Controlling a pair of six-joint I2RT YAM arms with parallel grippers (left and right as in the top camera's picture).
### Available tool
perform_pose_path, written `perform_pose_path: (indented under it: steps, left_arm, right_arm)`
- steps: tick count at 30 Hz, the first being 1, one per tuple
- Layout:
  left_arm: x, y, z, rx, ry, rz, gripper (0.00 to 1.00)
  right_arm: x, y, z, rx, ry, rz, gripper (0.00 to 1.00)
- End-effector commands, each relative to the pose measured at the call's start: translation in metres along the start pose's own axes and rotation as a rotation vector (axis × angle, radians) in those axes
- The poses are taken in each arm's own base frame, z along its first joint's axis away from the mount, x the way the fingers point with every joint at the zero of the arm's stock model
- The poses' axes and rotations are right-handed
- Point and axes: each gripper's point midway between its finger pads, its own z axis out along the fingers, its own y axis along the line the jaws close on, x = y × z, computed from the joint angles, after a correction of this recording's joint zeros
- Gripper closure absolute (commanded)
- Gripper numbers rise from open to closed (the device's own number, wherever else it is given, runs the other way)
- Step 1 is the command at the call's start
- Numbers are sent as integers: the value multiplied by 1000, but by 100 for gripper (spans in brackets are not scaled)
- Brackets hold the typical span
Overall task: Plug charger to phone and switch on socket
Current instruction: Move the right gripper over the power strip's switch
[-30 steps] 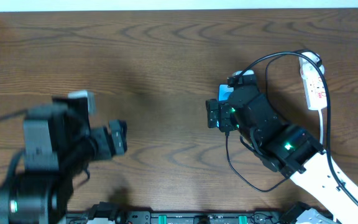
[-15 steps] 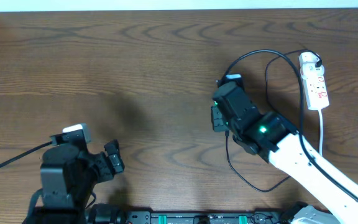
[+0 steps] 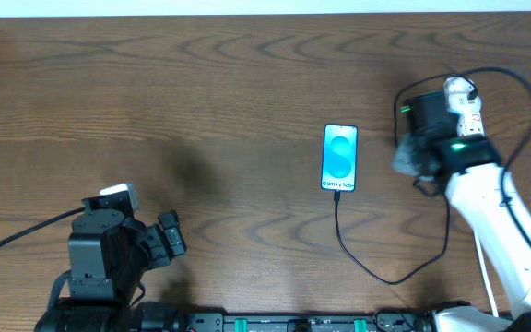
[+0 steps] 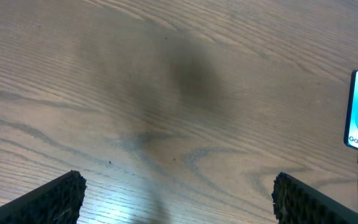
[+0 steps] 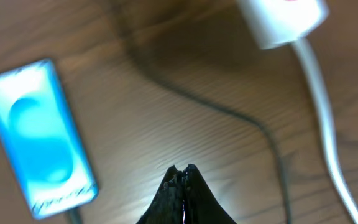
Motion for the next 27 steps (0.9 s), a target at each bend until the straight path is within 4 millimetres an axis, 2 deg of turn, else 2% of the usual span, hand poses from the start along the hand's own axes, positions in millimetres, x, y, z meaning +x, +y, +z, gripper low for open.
perform_pose_path:
  steps: [1,8,14,21,27]
  left_arm:
    - [-1,3,-1,-17,-6,-7,4]
    - [-1,3,-1,-16,-8,-7,4]
    - [-1,3,-6,-9,-32,-8,4]
    - [-3,3,-19,13,-99,-12,4]
    - [-3,4,-33,36,-174,-16,4]
  right_arm:
    - [-16,-25,4,11,-5,122,98]
    - [-43,-72,8,33,-24,300,99]
    - [-68,-98,-3,38,-71,397,99]
    - [-99,-114,-20,40,-136,455,99]
    - [-120,-122,-17,64,-113,467,99]
